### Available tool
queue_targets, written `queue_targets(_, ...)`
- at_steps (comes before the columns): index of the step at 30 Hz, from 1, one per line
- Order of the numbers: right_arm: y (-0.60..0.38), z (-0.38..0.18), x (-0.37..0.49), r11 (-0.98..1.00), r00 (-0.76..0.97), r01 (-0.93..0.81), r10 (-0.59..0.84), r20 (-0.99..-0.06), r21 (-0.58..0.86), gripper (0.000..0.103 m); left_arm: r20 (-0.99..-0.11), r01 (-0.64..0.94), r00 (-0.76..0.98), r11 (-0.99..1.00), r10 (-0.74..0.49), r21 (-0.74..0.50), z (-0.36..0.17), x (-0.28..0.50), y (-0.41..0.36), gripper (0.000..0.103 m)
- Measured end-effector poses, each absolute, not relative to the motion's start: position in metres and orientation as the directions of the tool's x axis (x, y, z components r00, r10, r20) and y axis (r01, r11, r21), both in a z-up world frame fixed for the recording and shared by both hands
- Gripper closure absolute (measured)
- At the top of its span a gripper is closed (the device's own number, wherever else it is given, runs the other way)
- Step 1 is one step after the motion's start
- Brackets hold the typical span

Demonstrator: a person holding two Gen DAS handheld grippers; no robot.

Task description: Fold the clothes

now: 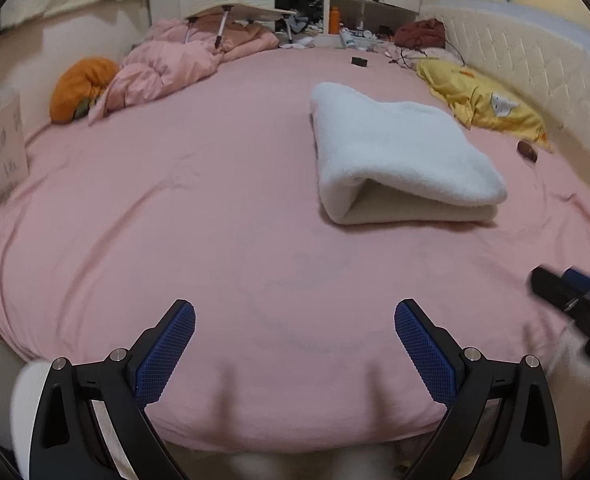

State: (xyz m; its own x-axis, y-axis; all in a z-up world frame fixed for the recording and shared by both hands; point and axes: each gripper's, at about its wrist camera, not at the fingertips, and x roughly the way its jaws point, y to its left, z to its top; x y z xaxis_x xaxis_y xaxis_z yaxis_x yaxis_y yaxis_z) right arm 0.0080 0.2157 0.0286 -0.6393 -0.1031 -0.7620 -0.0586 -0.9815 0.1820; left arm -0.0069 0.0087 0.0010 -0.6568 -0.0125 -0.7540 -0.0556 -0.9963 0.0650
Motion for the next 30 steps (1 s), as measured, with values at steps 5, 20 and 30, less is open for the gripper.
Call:
queue_targets(5, 0.241, 0.04, 0.001, -0.963, -0.678, -0.079, -0.139, -0.722, 0.259, 0.028, -0.632, -0.143, -0.765, -0.924, -0.125, 0.356, 0.008, -0.029, 0.033, 0.003)
queue_targets(20, 0.355, 0.044, -0.004, -0.82, -0.771, -0.246, -0.158, -0.617, 0.517, 0.028, -0.184, -0.179, -0.983, -0.215, -0.006, 0.96, -0.046, -0.072, 0.186, 0.003)
queue_targets(30, 0.384, 0.019, -0.021, -0.721, -0.752, -0.269, -0.257, -0.607, 0.639, 0.028, -0.203, -0.208, -0.978, -0.222, 0.047, 0.953, -0.031, -0.092, 0.232, 0.003)
